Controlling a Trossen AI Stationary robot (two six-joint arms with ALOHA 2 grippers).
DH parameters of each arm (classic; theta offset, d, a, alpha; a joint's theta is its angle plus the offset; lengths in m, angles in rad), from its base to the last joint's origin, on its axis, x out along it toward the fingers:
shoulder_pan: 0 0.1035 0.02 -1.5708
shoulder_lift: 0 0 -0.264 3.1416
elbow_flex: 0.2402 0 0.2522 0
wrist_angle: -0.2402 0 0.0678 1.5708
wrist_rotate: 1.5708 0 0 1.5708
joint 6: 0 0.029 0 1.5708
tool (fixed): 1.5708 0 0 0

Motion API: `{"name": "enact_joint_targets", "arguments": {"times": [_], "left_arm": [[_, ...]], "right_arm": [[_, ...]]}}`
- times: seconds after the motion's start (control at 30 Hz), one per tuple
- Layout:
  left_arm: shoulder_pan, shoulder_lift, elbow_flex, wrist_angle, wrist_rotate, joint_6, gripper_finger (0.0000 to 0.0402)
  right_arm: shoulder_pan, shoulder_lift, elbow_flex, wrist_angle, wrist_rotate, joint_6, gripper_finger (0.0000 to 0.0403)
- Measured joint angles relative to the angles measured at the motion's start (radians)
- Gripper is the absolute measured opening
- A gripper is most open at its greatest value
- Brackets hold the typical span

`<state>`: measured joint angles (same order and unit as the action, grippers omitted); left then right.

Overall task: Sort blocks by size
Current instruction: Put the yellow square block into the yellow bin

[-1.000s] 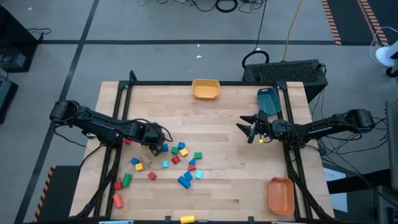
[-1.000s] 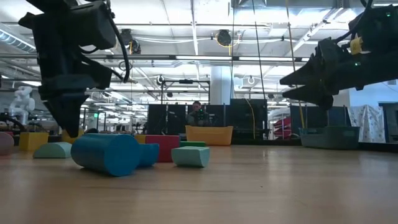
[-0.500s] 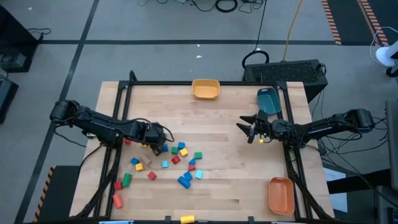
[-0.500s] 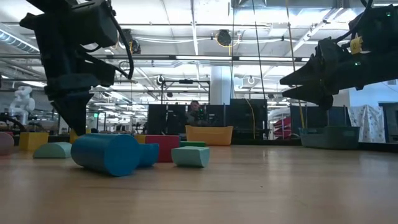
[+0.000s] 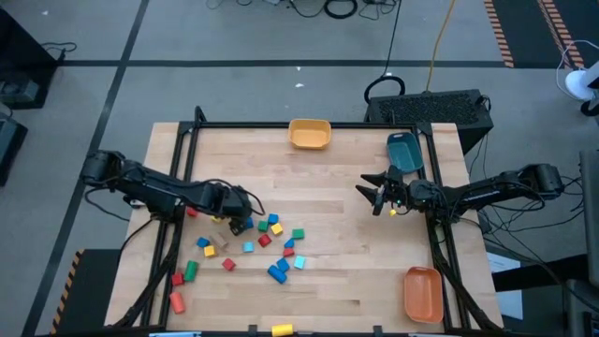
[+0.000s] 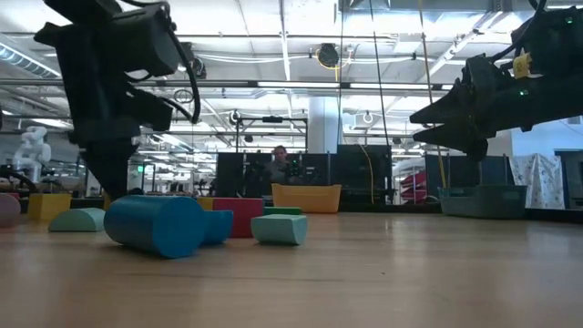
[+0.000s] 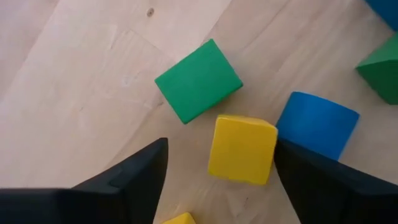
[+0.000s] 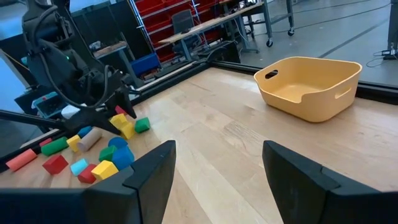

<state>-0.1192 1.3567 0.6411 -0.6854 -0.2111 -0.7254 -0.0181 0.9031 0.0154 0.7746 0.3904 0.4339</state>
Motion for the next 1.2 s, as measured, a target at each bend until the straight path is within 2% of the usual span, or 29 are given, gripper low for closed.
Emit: {"name": "enact_joint_targets", "arguments": {"times": [0.23, 0.33, 0.43, 0.67, 0.73, 1.03, 1.2], "left_arm": [[0.0, 0.078, 0.002, 0.011, 0.003, 0.043, 0.0299], [0.0, 0.082, 0.003, 0.021, 0.006, 0.053, 0.029], [0.002, 0.071, 0.002, 0.023, 0.013, 0.054, 0.0261], [0.02, 0.05, 0.007, 0.013, 0.075, 0.053, 0.0157], [0.036, 0.048, 0.022, -0.001, 0.088, 0.054, 0.0138], [0.108, 0.048, 0.139, -0.064, 0.112, 0.164, 0.0138], [0.187, 0.048, 0.25, -0.063, 0.078, 0.298, 0.0138]], "right_arm": [[0.0, 0.0, 0.0, 0.0, 0.0, 0.0, 0.0228], [0.0, 0.0, 0.0, 0.0, 0.0, 0.0, 0.0228], [0.0, 0.0, 0.0, 0.0, 0.0, 0.0, 0.0228], [0.0, 0.0, 0.0, 0.0, 0.0, 0.074, 0.0228], [0.0, 0.002, 0.0, 0.0, 0.0, 0.085, 0.0228], [0.0, 0.042, 0.0, 0.0, 0.0, 0.131, 0.0228], [0.0, 0.079, 0.0, 0.018, 0.0, 0.159, 0.0228]]}}
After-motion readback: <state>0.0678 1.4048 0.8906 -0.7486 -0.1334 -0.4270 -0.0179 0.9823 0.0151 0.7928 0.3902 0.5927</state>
